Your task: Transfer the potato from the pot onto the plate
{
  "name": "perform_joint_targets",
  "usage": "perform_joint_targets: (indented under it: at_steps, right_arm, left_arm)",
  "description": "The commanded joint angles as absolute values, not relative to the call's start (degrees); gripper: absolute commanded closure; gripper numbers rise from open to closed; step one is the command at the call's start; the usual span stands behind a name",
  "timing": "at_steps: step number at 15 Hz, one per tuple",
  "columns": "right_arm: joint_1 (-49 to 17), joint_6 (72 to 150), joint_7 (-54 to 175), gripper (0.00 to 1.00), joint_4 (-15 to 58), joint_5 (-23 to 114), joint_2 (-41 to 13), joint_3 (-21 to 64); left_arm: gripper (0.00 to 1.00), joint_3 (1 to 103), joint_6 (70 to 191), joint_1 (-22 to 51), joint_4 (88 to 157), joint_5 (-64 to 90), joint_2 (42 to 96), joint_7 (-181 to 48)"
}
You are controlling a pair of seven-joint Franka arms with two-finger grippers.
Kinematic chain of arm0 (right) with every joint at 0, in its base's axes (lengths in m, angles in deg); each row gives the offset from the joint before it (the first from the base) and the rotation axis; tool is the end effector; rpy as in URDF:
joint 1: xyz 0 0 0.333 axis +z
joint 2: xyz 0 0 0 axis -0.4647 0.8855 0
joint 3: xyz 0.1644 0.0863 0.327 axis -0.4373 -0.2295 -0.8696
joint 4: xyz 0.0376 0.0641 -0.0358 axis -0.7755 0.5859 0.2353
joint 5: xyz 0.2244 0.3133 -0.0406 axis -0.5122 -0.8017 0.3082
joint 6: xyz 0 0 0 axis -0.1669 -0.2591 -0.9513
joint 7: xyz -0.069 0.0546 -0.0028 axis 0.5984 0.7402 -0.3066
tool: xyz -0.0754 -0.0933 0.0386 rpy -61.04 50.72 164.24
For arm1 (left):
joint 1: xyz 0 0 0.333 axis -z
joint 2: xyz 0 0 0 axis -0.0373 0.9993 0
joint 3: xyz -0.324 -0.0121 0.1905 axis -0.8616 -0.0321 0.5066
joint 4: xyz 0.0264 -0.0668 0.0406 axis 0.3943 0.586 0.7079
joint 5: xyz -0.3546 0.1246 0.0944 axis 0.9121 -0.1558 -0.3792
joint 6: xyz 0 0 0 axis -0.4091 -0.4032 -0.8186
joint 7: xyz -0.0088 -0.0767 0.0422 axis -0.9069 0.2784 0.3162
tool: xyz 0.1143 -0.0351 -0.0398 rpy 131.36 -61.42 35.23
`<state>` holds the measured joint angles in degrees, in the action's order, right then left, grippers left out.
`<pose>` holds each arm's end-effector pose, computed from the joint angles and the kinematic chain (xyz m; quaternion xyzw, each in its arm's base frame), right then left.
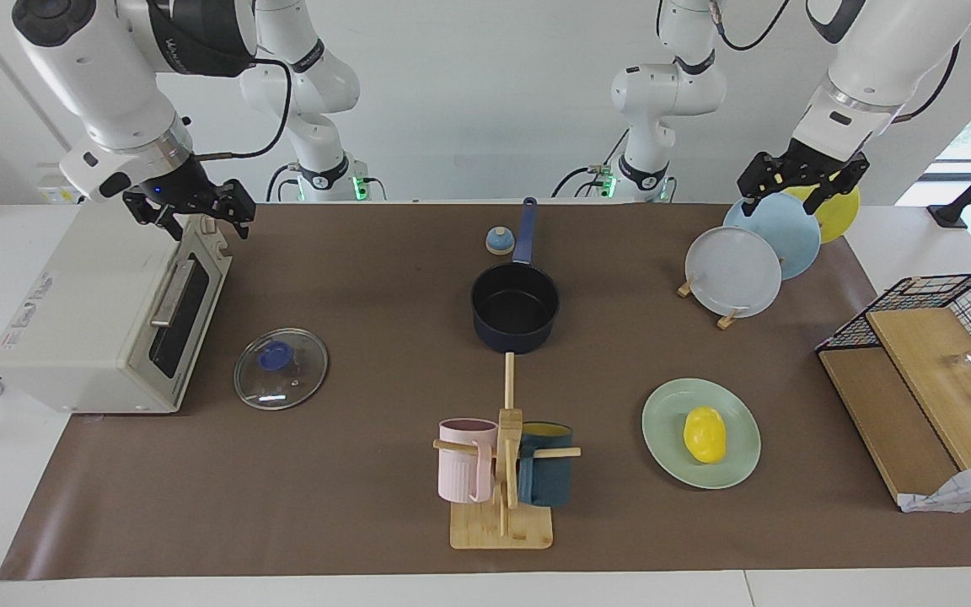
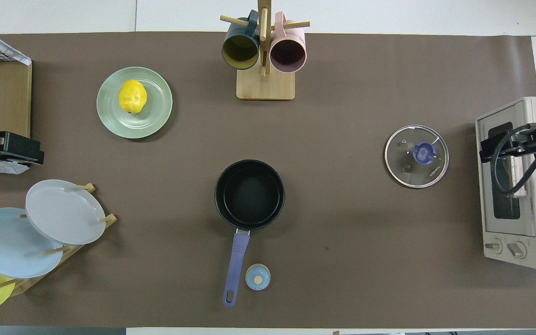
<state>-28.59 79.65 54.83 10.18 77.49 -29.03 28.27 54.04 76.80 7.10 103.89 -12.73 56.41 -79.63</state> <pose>0.5402 -0.0108 0.6371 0.9979 0.0138 -0.0612 0.0137 0.5154 -0.0545 0.6827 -0.9992 0.0334 0.0229 0.0060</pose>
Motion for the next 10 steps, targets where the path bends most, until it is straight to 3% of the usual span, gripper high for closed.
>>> perform_joint_targets:
  at_steps: [1,10]
  right_arm:
    - [-29.10,79.80,53.92,0.00,10.86,76.80,-29.59,28.02]
    - [-29.01,79.80,53.93,0.00,10.86,76.80,-29.59,28.02]
  left_arm:
    - [0.00,53.43,76.11,6.18,104.32,-12.12,55.43,-80.29]
    - [0.00,53.52,77.96,6.18,105.29,-10.80,55.26,-80.73]
